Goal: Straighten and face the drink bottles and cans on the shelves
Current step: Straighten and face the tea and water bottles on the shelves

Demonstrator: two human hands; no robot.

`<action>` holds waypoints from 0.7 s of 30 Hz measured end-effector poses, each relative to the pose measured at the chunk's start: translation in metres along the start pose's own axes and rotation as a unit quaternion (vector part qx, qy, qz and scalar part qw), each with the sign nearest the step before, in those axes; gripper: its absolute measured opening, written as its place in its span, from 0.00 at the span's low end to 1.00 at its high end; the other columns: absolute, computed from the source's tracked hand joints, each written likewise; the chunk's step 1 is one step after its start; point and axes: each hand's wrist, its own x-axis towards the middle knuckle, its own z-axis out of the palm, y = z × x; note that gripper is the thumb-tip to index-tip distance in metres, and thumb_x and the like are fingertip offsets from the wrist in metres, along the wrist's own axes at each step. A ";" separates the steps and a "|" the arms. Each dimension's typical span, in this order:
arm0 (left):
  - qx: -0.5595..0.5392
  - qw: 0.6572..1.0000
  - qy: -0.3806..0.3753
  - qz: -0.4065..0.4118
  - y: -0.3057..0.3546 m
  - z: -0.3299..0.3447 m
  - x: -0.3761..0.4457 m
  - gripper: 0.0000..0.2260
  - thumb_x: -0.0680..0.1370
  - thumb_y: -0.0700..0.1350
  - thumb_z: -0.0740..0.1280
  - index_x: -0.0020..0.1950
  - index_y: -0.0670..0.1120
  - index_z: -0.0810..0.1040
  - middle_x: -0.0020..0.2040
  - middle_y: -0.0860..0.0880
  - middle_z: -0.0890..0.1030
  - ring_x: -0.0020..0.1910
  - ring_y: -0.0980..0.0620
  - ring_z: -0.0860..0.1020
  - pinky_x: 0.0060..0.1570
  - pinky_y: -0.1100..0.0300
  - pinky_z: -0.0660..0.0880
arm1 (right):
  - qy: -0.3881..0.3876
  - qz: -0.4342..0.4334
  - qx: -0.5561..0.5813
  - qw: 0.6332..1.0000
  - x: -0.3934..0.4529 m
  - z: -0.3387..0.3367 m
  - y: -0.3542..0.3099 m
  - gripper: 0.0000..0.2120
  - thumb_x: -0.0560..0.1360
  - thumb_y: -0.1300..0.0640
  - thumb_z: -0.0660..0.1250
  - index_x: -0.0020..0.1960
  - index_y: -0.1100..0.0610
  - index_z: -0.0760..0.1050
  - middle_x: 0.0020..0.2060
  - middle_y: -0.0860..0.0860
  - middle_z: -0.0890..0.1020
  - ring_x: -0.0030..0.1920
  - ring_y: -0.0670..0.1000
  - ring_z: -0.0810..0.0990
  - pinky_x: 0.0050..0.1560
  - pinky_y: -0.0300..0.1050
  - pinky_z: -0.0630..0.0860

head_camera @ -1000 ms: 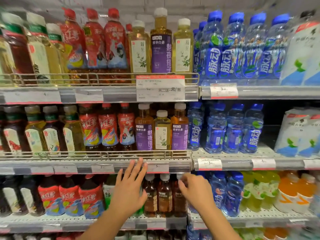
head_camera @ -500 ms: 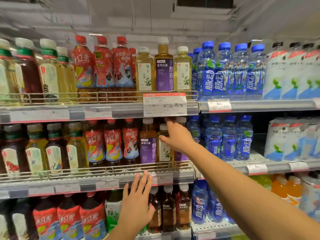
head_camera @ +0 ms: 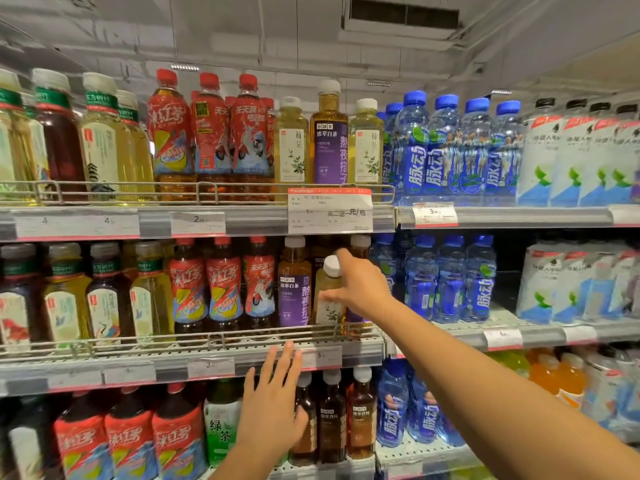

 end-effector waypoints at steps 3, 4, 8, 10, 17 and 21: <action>0.002 1.000 0.005 0.002 -0.003 0.002 0.000 0.45 0.66 0.60 0.69 0.81 0.52 0.60 0.82 0.51 0.57 0.79 0.45 0.60 0.66 0.38 0.72 | 0.042 0.007 0.063 0.997 -0.008 -0.007 0.007 0.28 0.66 0.38 0.79 0.55 0.48 0.67 0.46 0.47 0.81 0.47 0.55 0.81 0.40 0.49 0.77; 0.003 1.000 0.005 0.003 -0.004 0.002 0.001 0.45 0.67 0.60 0.68 0.82 0.53 0.58 0.83 0.52 0.55 0.80 0.46 0.58 0.67 0.38 0.71 | 0.065 0.020 0.099 0.993 -0.013 -0.011 0.011 0.28 0.65 0.38 0.79 0.55 0.46 0.69 0.46 0.45 0.81 0.47 0.53 0.80 0.40 0.49 0.77; 0.010 1.000 0.010 0.001 -0.004 0.005 0.002 0.45 0.68 0.59 0.67 0.83 0.53 0.55 0.83 0.52 0.52 0.81 0.46 0.55 0.69 0.37 0.68 | 0.111 0.094 0.337 0.930 -0.037 -0.021 0.044 0.24 0.63 0.46 0.83 0.54 0.46 0.77 0.45 0.44 0.85 0.48 0.46 0.83 0.47 0.45 0.81; 0.014 1.000 0.011 0.000 -0.003 0.006 0.002 0.45 0.68 0.59 0.67 0.83 0.53 0.55 0.83 0.52 0.52 0.81 0.45 0.55 0.69 0.37 0.69 | 0.121 0.128 0.484 0.857 -0.048 -0.025 0.064 0.20 0.65 0.54 0.83 0.55 0.51 0.81 0.47 0.47 0.87 0.50 0.49 0.86 0.50 0.46 0.82; 0.024 1.000 0.004 0.004 0.002 0.005 0.000 0.46 0.64 0.59 0.69 0.82 0.50 0.60 0.82 0.49 0.58 0.80 0.43 0.59 0.64 0.38 0.73 | 0.087 0.246 0.579 0.773 -0.072 0.009 0.129 0.32 0.58 0.40 0.84 0.55 0.57 0.84 0.48 0.54 0.87 0.49 0.56 0.86 0.53 0.54 0.80; 0.010 1.000 0.010 0.020 -0.004 0.005 0.002 0.40 0.62 0.60 0.67 0.74 0.51 0.73 0.76 0.51 0.70 0.72 0.45 0.69 0.51 0.42 0.81 | 0.051 0.245 0.479 0.841 -0.076 0.028 0.147 0.25 0.65 0.40 0.79 0.55 0.54 0.84 0.45 0.50 0.88 0.47 0.53 0.87 0.53 0.56 0.82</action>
